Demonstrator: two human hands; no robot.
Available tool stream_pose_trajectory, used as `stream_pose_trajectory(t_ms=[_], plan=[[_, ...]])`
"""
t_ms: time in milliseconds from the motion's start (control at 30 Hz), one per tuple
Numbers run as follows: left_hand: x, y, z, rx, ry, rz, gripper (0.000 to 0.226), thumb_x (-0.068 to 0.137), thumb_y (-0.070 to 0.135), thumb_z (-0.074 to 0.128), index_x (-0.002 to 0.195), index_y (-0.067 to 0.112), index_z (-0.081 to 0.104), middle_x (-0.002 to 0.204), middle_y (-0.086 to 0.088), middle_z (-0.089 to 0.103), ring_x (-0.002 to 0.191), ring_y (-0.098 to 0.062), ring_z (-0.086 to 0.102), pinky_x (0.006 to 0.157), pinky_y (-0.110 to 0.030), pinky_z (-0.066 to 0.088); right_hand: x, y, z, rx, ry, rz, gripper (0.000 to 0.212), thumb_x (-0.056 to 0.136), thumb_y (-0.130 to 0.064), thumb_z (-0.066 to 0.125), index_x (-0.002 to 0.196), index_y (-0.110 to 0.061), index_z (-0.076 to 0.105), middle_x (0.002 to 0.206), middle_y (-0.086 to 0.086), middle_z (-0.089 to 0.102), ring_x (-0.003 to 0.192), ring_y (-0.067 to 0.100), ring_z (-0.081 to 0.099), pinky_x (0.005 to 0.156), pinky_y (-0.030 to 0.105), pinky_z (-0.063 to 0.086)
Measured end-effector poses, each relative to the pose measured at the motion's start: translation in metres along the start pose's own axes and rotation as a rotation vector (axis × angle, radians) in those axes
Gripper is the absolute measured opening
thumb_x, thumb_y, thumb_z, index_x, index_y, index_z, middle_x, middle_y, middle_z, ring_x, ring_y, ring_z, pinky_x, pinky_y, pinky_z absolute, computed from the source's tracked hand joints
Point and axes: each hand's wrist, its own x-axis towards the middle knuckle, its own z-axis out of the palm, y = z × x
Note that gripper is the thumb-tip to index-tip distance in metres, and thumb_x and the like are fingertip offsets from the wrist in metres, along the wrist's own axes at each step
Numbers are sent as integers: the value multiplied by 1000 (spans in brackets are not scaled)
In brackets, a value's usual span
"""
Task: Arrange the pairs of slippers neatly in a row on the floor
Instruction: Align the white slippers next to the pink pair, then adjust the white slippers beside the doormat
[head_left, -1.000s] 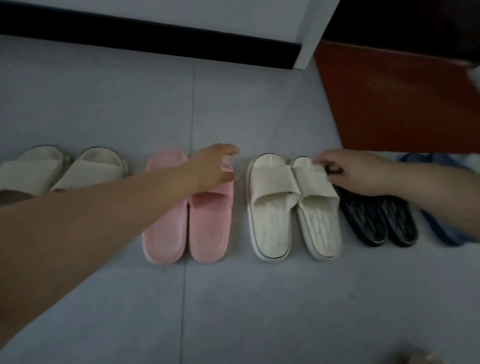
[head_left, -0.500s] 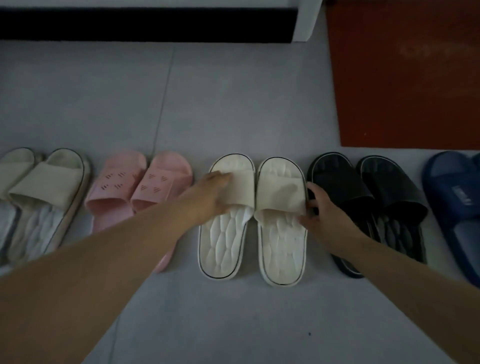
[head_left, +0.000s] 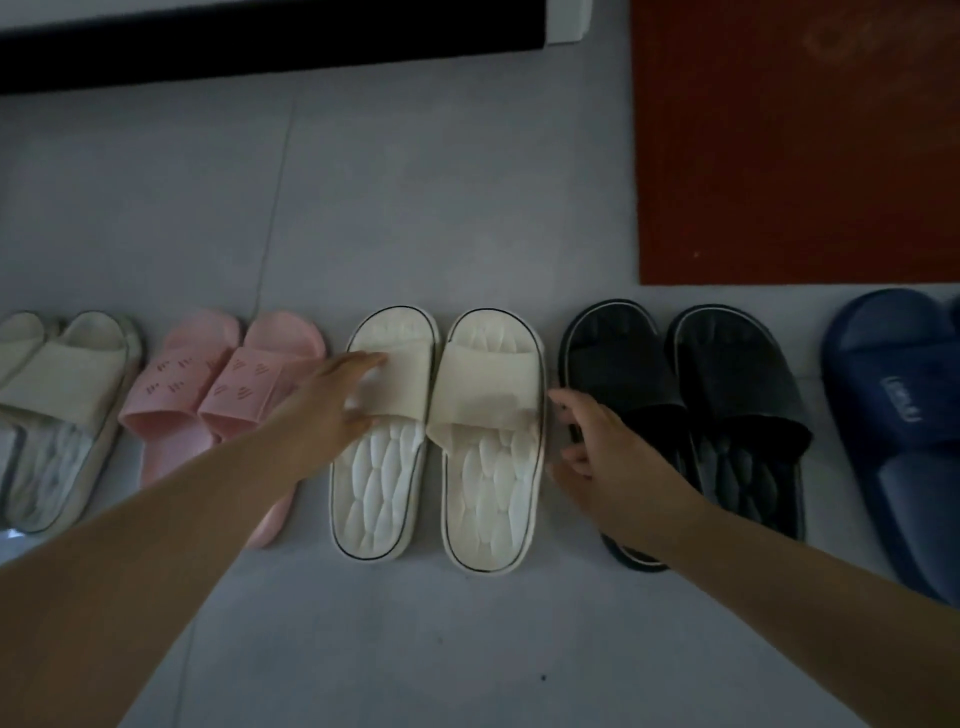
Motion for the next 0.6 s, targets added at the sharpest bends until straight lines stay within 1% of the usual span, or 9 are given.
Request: stream_pose_trajectory(t_ms=[33, 100, 167, 233, 333, 400, 467, 533, 600], plan=[[0, 2, 1, 3, 2, -1, 65, 77, 10, 69, 135, 17, 41, 141, -7, 43, 125, -24, 43, 100, -27, 33, -8, 5, -6, 9, 4, -19, 54, 88, -21, 56, 136, -30, 32, 135, -4, 42, 109, 12, 55, 97, 34, 47], [-3, 7, 2, -7, -13, -15, 69, 76, 10, 71, 137, 15, 38, 142, -10, 41, 127, -26, 42, 103, -30, 33, -22, 17, -21, 50, 64, -63, 42, 86, -16, 58, 124, -31, 46, 119, -12, 51, 100, 3, 56, 90, 27, 50], [-8, 16, 2, -18, -47, -83, 78, 74, 7, 71, 140, 15, 30, 147, -10, 34, 131, -28, 37, 108, -37, 32, -29, 30, -40, 111, 188, -83, 34, 84, -11, 60, 109, -34, 53, 102, -19, 56, 92, -2, 57, 78, 15, 46], [-13, 33, 1, -13, -39, -137, 85, 71, 3, 70, 142, 12, 25, 148, -12, 31, 133, -30, 34, 110, -45, 31, -32, 45, -59, 100, 342, -82, 33, 83, -9, 60, 104, -33, 54, 98, -17, 58, 89, -2, 57, 72, 11, 41], [-16, 73, 0, 82, 51, -91, 77, 71, 6, 67, 139, 15, 32, 141, -13, 41, 127, -34, 42, 107, -46, 34, -32, 70, -87, -51, 499, 13, 42, 78, -13, 66, 116, -25, 53, 113, -1, 54, 107, 21, 53, 88, 29, 40], [-12, 103, 7, 126, 64, 48, 70, 75, 11, 66, 138, 18, 35, 141, -9, 44, 127, -30, 42, 110, -39, 30, -30, 88, -98, -217, 421, 100, 65, 72, -22, 73, 128, -26, 42, 130, 7, 46, 123, 33, 39, 101, 43, 31], [0, 133, 20, 63, 30, 216, 68, 80, 15, 64, 140, 16, 33, 145, -6, 40, 132, -24, 38, 110, -30, 25, -30, 102, -107, -264, 325, 172, 83, 68, -28, 76, 137, -28, 29, 140, 8, 37, 130, 37, 30, 107, 50, 25], [15, 163, 37, 7, -76, 256, 79, 79, 23, 68, 143, 15, 24, 150, -7, 30, 137, -22, 30, 112, -27, 21, -33, 113, -107, -224, 257, 221, 92, 67, -29, 77, 140, -29, 22, 143, 10, 33, 131, 36, 32, 106, 49, 32], [28, 188, 54, 17, -216, 178, 96, 74, 30, 73, 146, 12, 11, 155, -10, 17, 142, -24, 21, 116, -30, 19, -38, 123, -100, -168, 233, 245, 91, 70, -25, 75, 142, -27, 19, 145, 10, 32, 130, 33, 38, 103, 43, 37]])
